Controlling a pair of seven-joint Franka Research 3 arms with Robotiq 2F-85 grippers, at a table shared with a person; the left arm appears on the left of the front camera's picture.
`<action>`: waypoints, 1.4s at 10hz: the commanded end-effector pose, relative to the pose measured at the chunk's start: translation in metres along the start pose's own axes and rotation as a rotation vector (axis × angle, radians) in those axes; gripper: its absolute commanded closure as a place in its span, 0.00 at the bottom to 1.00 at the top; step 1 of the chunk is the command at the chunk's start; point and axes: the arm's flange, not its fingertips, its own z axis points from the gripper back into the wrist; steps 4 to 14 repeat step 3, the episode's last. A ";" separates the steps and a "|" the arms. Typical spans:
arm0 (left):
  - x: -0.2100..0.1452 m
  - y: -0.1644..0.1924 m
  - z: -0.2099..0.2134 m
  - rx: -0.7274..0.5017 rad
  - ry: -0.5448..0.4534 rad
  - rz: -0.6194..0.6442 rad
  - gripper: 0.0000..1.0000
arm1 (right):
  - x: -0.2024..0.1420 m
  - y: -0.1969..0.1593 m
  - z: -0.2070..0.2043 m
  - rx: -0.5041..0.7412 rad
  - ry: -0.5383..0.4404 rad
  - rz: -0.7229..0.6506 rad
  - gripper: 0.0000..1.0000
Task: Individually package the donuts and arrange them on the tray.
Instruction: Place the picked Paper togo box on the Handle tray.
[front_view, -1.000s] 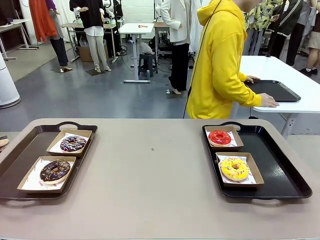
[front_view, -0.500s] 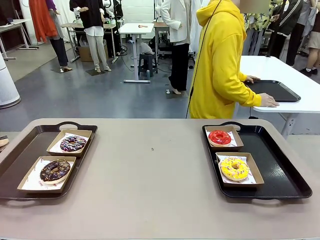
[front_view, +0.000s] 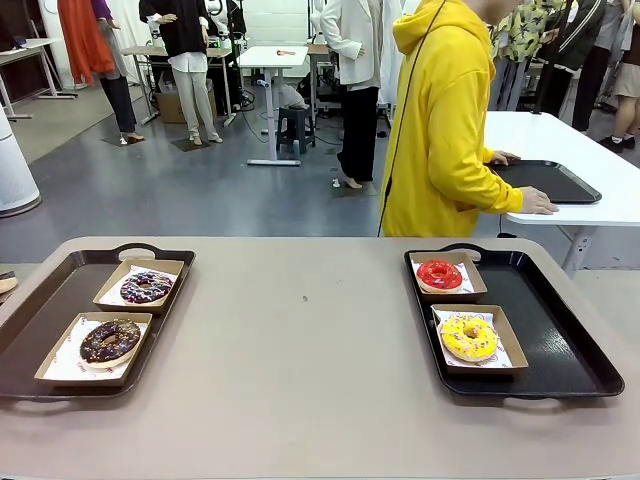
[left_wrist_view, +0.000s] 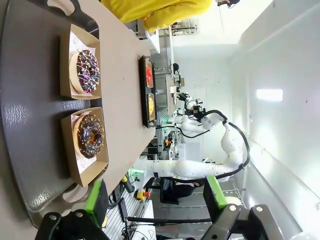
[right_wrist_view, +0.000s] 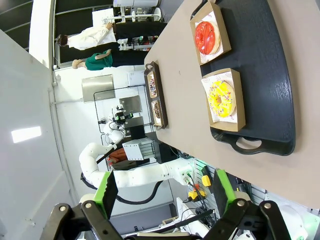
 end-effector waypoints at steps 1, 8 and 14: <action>-0.001 -0.002 0.001 -0.008 0.005 0.000 0.00 | -0.002 0.002 0.001 0.007 0.002 -0.008 0.00; -0.001 -0.002 0.001 -0.008 0.005 0.000 0.00 | -0.002 0.002 0.001 0.007 0.002 -0.008 0.00; -0.001 -0.002 0.001 -0.008 0.005 0.000 0.00 | -0.002 0.002 0.001 0.007 0.002 -0.008 0.00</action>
